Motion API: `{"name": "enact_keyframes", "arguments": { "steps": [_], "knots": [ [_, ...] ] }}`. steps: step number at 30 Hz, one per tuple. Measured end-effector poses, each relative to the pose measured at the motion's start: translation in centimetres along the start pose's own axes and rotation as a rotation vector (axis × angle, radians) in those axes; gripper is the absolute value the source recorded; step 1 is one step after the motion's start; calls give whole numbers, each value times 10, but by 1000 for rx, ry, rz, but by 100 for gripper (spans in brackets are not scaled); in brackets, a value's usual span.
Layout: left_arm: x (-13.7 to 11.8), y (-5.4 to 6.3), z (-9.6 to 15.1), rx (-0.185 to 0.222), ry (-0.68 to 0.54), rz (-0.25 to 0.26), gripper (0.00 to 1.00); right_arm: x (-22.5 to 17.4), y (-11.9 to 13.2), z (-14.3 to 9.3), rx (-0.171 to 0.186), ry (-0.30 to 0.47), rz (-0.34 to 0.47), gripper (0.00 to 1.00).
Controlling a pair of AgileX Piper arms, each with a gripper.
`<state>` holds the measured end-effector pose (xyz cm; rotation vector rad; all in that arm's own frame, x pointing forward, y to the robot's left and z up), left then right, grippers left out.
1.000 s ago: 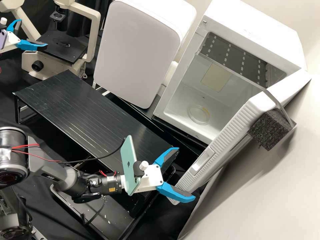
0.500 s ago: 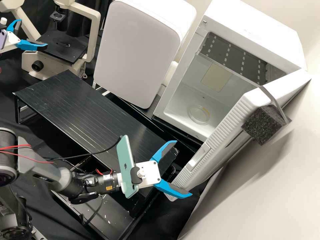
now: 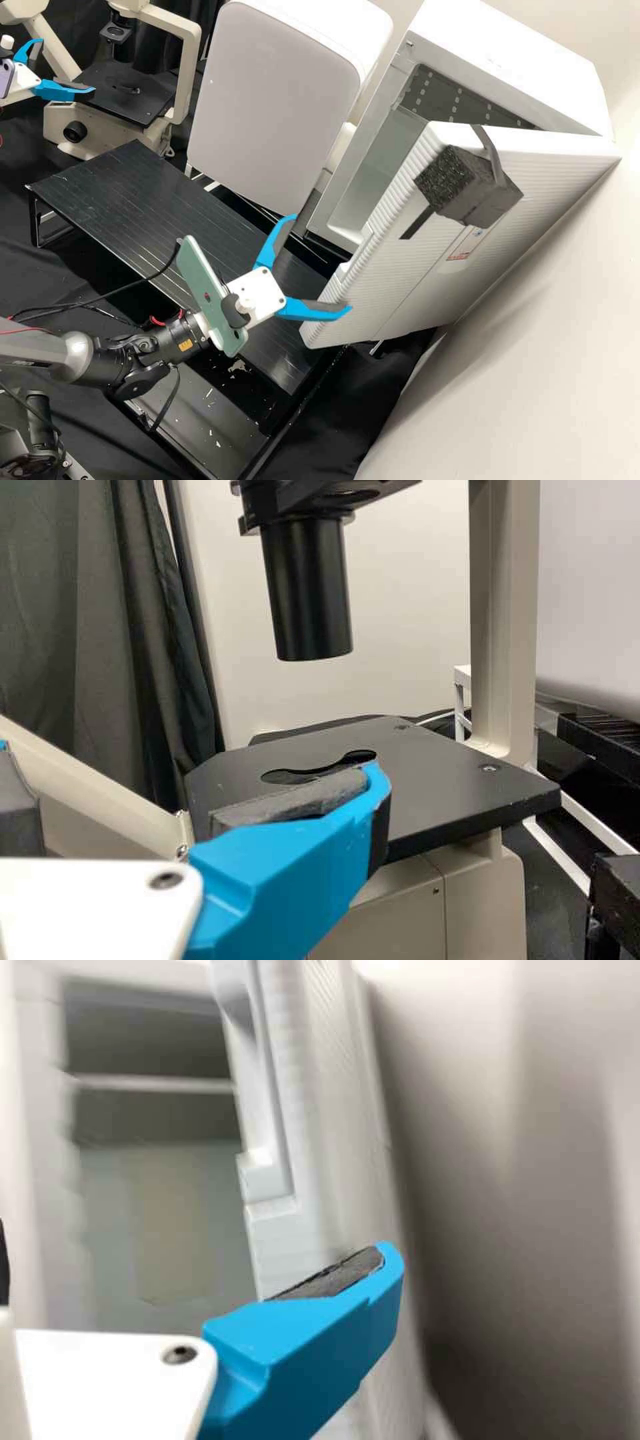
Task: Close the incubator door
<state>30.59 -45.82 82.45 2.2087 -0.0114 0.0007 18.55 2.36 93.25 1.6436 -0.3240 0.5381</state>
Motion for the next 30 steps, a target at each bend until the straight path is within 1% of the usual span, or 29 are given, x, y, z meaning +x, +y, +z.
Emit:
{"name": "enact_keyframes", "arguments": {
  "steps": [5,8,12,14,16,19,20,23,26,28,29,30],
  "knots": [
    [0,0,0,0,0,0,100,-4,-7,-24,15,123,-40,100],
    [0,0,0,0,0,0,100,-9,-13,-37,39,187,-74,100],
    [0,0,0,0,0,0,100,-13,-21,-43,60,222,-114,100],
    [0,0,0,0,0,0,100,-14,-23,-45,62,233,-126,100],
    [0,0,0,0,0,0,100,-14,-23,-46,57,236,-129,100],
    [0,0,0,0,0,0,100,-15,-28,-45,37,234,-143,100],
    [0,0,0,0,0,0,100,-16,-31,-42,20,224,-152,100],
    [0,0,0,0,0,0,100,-19,-41,-37,0,179,-153,100],
    [0,0,0,0,0,0,100,-22,-52,-33,18,144,-187,100],
    [0,0,0,0,0,0,100,-25,-60,-32,31,140,-224,100],
    [0,0,0,0,0,0,100,-25,-68,-32,34,138,-253,100],
    [0,0,0,0,0,0,100,-26,-73,-31,21,133,-271,100]
  ]
}}
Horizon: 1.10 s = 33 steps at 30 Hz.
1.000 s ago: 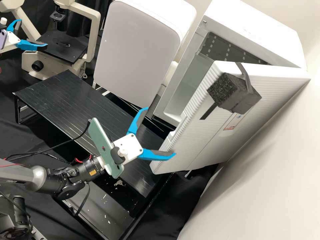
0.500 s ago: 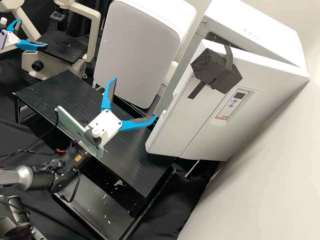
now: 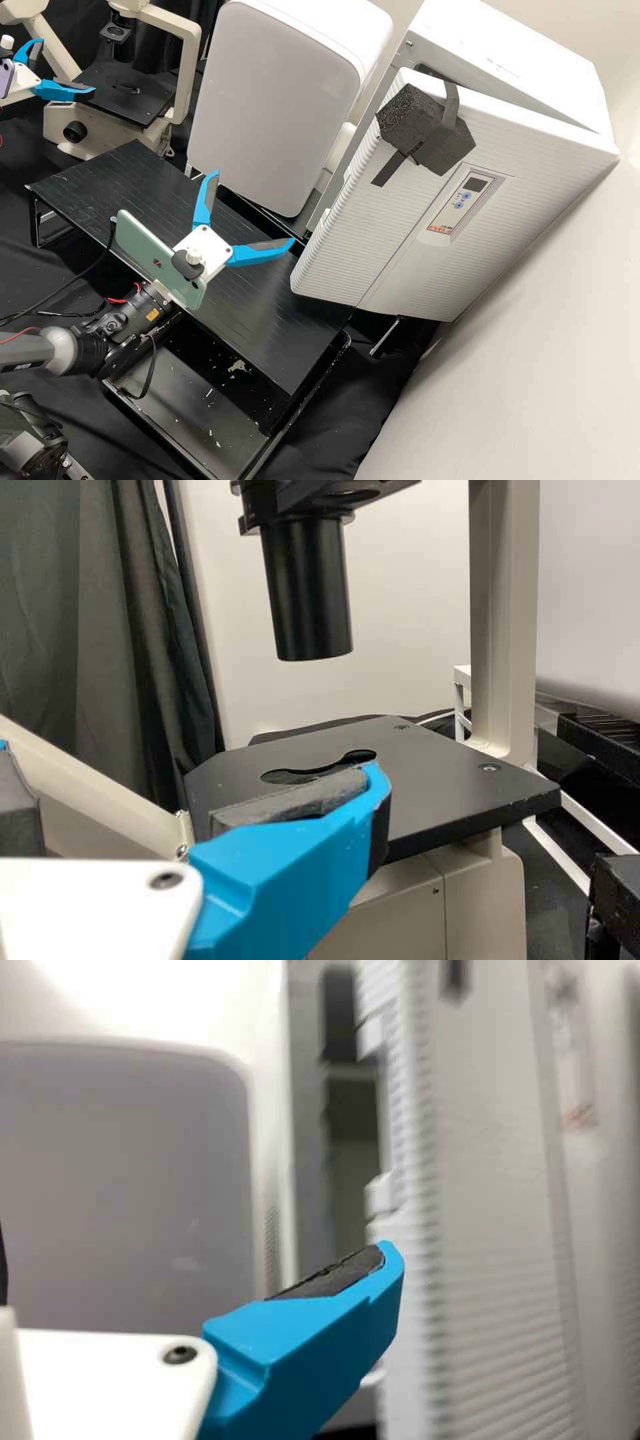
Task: Close the incubator door
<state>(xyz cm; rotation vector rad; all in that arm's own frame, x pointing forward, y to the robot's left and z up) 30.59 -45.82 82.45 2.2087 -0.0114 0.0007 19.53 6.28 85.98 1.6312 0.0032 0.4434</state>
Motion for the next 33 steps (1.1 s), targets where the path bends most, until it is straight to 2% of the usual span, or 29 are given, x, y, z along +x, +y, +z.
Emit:
{"name": "enact_keyframes", "arguments": {
  "steps": [5,10,19,24,30,33],
  "knots": [
    [0,0,0,0,0,0,100,3,-19,5,-82,-32,-68,100],
    [0,0,0,0,0,0,100,4,-13,11,-156,-75,-32,100],
    [0,0,0,0,0,0,100,4,12,27,-197,-169,91,100],
    [0,0,0,0,0,0,100,20,11,36,-193,-195,96,100],
    [0,0,0,0,0,0,100,49,4,53,-228,-228,82,100],
    [0,0,0,0,0,0,100,59,1,61,-226,-250,86,100]
  ]
}}
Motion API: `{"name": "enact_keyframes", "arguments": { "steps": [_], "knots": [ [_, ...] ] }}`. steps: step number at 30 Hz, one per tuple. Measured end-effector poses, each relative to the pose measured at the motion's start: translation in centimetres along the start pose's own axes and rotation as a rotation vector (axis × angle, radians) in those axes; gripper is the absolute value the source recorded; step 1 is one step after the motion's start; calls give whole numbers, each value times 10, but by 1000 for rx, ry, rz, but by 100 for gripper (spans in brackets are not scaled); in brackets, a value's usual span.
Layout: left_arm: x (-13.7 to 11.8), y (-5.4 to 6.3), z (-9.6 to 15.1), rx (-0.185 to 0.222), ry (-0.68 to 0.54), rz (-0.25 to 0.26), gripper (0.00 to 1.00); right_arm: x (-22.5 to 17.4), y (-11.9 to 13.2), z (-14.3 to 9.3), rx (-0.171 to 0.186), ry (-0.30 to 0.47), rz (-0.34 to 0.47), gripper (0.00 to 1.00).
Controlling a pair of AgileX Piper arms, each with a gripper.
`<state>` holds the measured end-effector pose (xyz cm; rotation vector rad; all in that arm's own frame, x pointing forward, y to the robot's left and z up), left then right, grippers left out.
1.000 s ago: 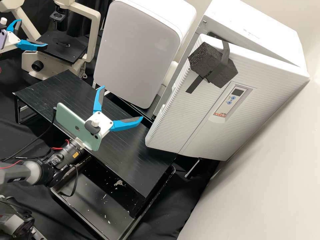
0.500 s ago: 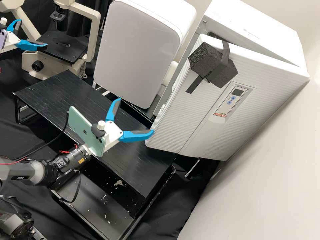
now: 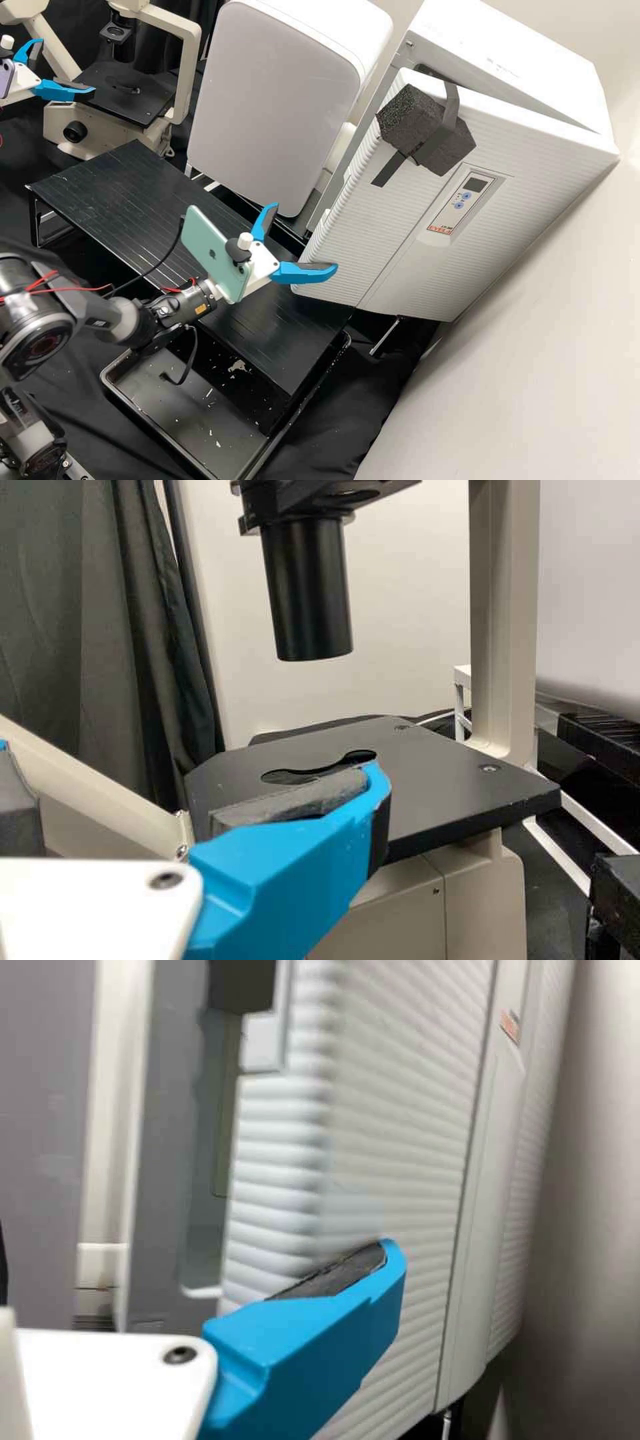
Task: Close the incubator door
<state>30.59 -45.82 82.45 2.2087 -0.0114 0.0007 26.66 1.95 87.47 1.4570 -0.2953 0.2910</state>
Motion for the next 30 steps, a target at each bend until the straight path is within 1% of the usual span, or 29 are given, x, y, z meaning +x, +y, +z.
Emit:
{"name": "enact_keyframes", "arguments": {
  "steps": [3,7,9,11,12,15,18,24,25,26,28,30],
  "knots": [
    [0,0,0,0,0,0,100,10,-3,1,3,-3,4,100],
    [0,0,0,0,0,0,100,17,-8,-6,19,24,-1,100],
    [0,0,0,0,0,0,100,20,-10,-12,47,47,-4,100],
    [0,0,0,0,0,0,100,22,-12,-19,59,76,-12,100],
    [0,0,0,0,0,0,100,24,-13,-24,74,97,-19,100],
    [0,0,0,0,0,0,100,28,-17,-37,81,158,-37,100],
    [0,0,0,0,0,0,100,32,-22,-44,82,194,-53,100],
    [0,0,0,0,0,0,100,35,-29,-45,81,198,-73,100],
    [0,0,0,0,0,0,100,35,-29,-45,86,197,-74,100],
    [0,0,0,0,0,0,100,35,-29,-45,92,197,-75,100],
    [0,0,0,0,0,0,100,33,-31,-45,120,202,-89,100],
    [0,0,0,0,0,0,100,31,-32,-43,139,198,-104,100]
  ]
}}
